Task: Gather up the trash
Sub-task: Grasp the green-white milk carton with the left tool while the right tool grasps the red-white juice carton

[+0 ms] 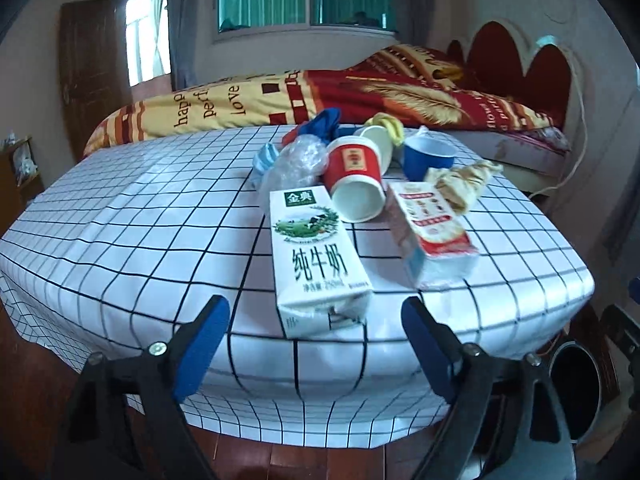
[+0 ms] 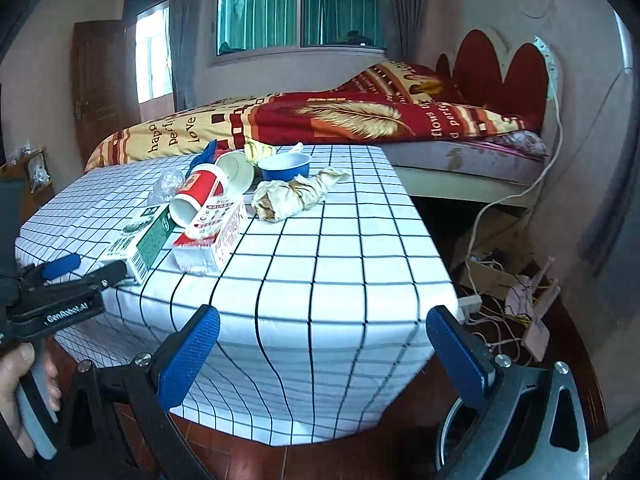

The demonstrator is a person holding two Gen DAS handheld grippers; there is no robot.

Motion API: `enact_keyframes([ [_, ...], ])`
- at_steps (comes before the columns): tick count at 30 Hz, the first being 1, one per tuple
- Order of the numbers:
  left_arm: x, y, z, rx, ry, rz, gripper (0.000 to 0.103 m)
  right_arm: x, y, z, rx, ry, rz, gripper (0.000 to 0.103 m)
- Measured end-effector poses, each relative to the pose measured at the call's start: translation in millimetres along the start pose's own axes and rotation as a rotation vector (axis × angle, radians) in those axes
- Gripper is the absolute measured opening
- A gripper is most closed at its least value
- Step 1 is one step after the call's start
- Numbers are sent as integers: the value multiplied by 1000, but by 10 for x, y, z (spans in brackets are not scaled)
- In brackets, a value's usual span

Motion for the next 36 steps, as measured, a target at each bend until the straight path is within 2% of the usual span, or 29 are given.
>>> enact_keyframes([
  [4,150,-66,49,-30,2,9,85,220,-61,65,-12,-32,16,103],
  [6,230,-105,79,-35,32,12,72,329,-81,116,-19,-53,26,103],
  [7,282,-113,109,-36,52,20,61,378,-88,146,-24,-63,30,103],
  [12,331,-145,309,-64,99,19,58,576,-160,386,-36,-137,33,100],
  [18,226,-87,384,-52,92,-12,57,953,-291,821,-61,-231,53,92],
  [21,239,-75,384,-52,84,-10,57,1197,-349,964,-59,-238,88,92],
  [22,246,-63,374,-46,84,-7,57,1294,-354,1005,-65,-223,113,87],
  [23,251,-65,370,-44,86,-7,56,1352,-356,1021,-69,-220,131,76],
  [24,239,-64,371,-43,89,-10,56,1401,-354,1031,-66,-239,149,57],
  [28,120,-73,344,-33,105,-42,56,1247,-359,1021,-88,-228,99,53],
  [32,-9,-99,276,-27,128,-74,55,917,-358,928,-105,-203,10,53],
  [36,-145,-134,133,-4,169,-99,55,593,-355,726,-105,-148,-53,53],
])
Point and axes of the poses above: each gripper's, at about its wrist camera, not at the fingertips, and x roughly the way its jaws point, z to its left, y to its underside, the point moved 1 cm from there along x, roughly the way its jaws point, and after that the axes turned 2 degrees about -z, right-handed, at the moved point
